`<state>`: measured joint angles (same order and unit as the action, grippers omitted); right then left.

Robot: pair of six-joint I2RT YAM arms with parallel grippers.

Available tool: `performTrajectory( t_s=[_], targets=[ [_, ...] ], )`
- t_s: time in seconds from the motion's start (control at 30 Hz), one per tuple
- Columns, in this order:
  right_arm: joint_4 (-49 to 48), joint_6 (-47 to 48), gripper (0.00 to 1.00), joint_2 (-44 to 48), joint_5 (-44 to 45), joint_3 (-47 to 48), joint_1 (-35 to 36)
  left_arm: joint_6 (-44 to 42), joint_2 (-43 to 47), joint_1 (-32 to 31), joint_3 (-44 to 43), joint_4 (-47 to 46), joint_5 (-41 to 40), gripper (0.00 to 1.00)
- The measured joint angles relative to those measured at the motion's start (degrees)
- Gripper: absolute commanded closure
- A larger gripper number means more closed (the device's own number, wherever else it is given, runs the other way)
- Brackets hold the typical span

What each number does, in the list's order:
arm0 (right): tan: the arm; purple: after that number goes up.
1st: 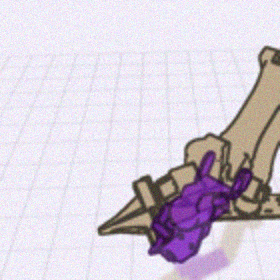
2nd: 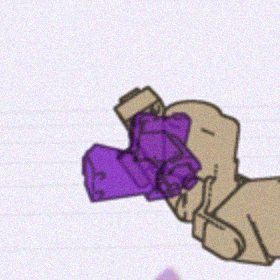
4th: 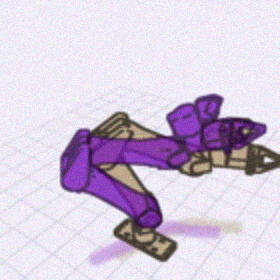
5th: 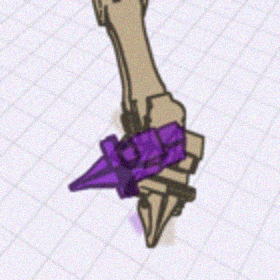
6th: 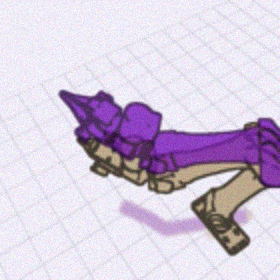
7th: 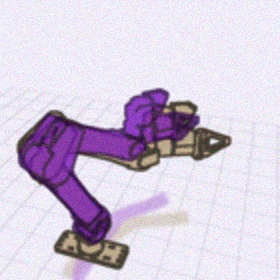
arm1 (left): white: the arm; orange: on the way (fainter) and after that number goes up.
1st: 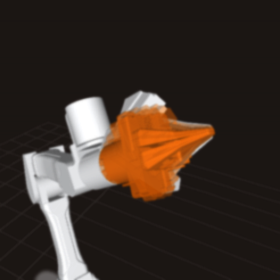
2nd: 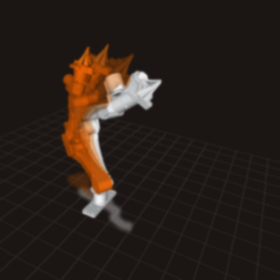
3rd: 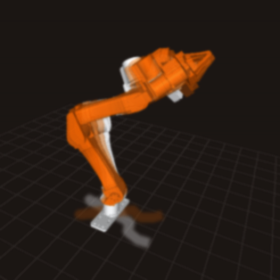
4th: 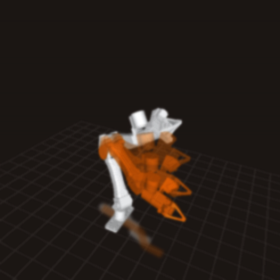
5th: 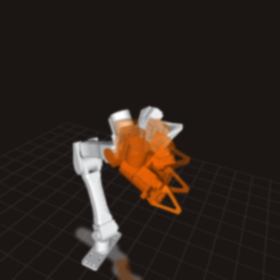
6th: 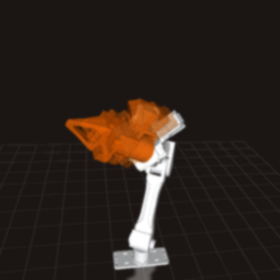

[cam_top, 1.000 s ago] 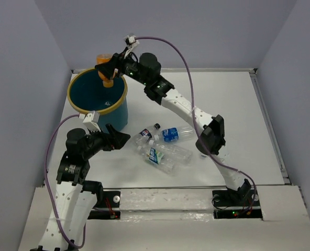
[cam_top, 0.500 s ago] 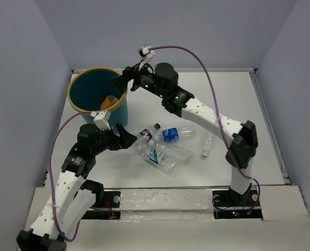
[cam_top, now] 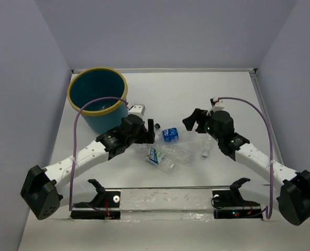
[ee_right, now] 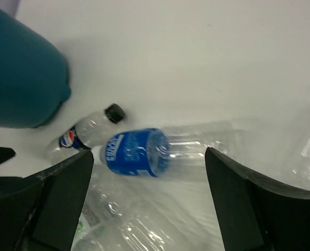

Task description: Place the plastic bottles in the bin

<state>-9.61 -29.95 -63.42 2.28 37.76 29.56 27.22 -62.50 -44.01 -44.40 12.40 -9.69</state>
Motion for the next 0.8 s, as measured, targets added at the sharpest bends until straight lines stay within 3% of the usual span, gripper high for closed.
performTrajectory(
  t_s=[0.17,0.33,0.6,0.8],
  targets=[
    [7.15,-2.21,0.0,7.91,3.63,-6.64,-4.81,-3.06,-9.88,-2.34,-3.37,-1.05,-6.23,0.04],
    [9.75,-2.47,0.0,15.34,7.26,-7.5,-8.61,-4.92,-15.3,-2.78,-4.33,0.09,-11.06,0.04],
    [13.07,-2.51,0.0,16.92,9.35,-8.79,-10.27,-7.06,-23.65,-2.75,-9.4,1.25,-15.67,0.04],
    [13.6,-3.34,0.0,13.05,12.22,-8.83,-12.0,-8.33,-28.68,-2.75,-11.34,0.7,-16.02,0.05]
  ],
)
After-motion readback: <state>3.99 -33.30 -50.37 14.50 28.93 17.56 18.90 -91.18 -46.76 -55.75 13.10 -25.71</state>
